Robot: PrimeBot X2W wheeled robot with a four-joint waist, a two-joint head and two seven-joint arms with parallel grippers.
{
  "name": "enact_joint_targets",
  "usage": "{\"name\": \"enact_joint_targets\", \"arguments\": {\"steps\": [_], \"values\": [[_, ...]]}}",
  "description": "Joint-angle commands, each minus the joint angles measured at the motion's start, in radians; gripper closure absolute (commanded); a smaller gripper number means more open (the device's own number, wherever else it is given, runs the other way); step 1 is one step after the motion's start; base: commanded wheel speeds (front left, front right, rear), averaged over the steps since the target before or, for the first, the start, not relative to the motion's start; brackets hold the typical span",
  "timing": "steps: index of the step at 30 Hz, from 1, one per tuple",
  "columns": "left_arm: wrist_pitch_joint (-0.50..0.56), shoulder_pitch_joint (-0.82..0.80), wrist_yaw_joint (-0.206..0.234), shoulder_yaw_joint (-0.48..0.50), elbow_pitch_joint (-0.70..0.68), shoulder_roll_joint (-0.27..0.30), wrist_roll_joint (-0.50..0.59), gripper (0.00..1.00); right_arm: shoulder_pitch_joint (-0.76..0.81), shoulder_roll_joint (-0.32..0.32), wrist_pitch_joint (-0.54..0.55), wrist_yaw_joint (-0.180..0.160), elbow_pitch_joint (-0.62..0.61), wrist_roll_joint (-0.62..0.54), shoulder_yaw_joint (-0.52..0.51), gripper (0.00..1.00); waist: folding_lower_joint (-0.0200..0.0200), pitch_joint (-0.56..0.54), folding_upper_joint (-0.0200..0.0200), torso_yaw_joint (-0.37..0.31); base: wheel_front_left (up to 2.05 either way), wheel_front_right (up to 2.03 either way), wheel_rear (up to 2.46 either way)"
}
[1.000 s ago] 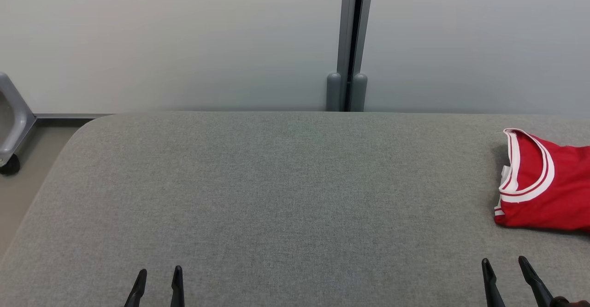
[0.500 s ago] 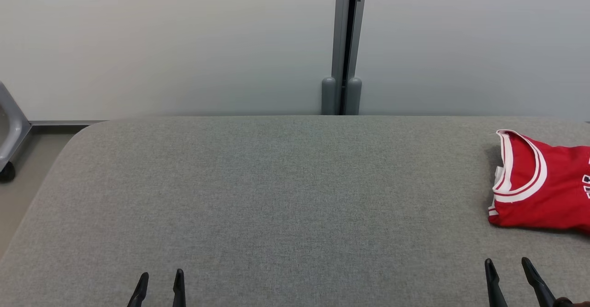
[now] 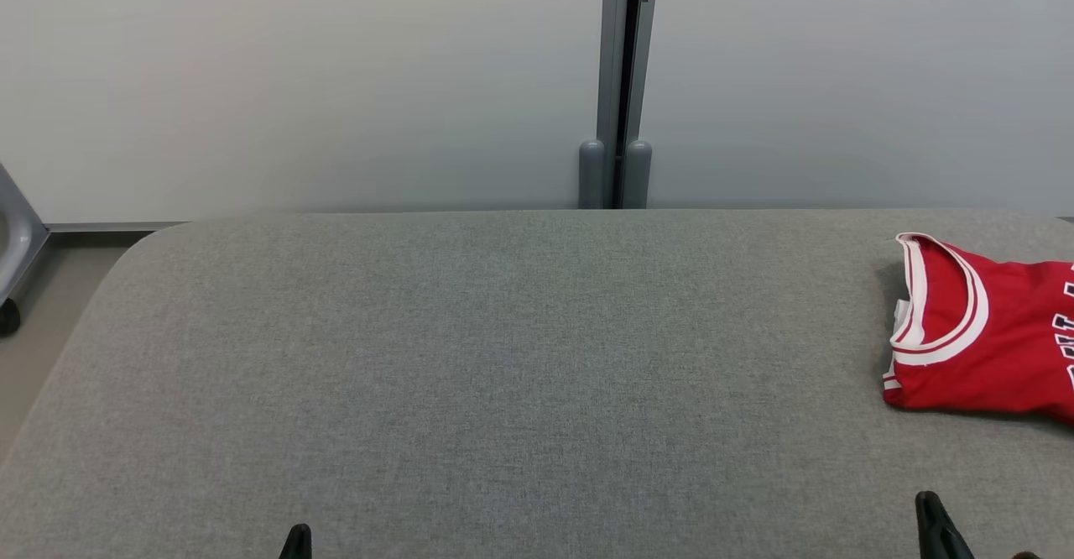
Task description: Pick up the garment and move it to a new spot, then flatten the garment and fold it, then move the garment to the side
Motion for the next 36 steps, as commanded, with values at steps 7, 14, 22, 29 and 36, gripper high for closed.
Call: {"name": "enact_joint_targets", "arguments": {"steps": [7,14,22,29,36], "values": [[0.037,-0.059,-0.013,0.024,-0.017,0.004,-0.149,1.0,-0.055,-0.009,0.04,0.0,-0.006,0.163,-0.01,1.0,0.0,0.005,0.0,-0.004,0.0,0.0,0.0],[0.068,-0.087,-0.02,0.038,-0.019,0.005,-0.261,1.0,-0.083,-0.01,0.07,0.0,-0.001,0.285,-0.015,1.0,0.0,0.01,0.0,-0.007,0.0,0.0,0.0],[0.097,-0.114,-0.026,0.052,-0.021,0.006,-0.364,1.0,-0.109,-0.012,0.099,0.0,0.005,0.398,-0.019,1.0,0.0,0.015,0.0,-0.011,0.0,0.0,0.0],[0.124,-0.138,-0.032,0.064,-0.022,0.007,-0.46,1.0,-0.133,-0.013,0.125,0.0,0.01,0.503,-0.023,1.0,0.0,0.019,0.0,-0.015,0.0,0.0,0.0],[0.149,-0.16,-0.037,0.076,-0.023,0.008,-0.548,1.0,-0.155,-0.014,0.15,0.0,0.015,0.599,-0.026,1.0,0.0,0.024,0.0,-0.018,0.0,0.0,0.0]]}}
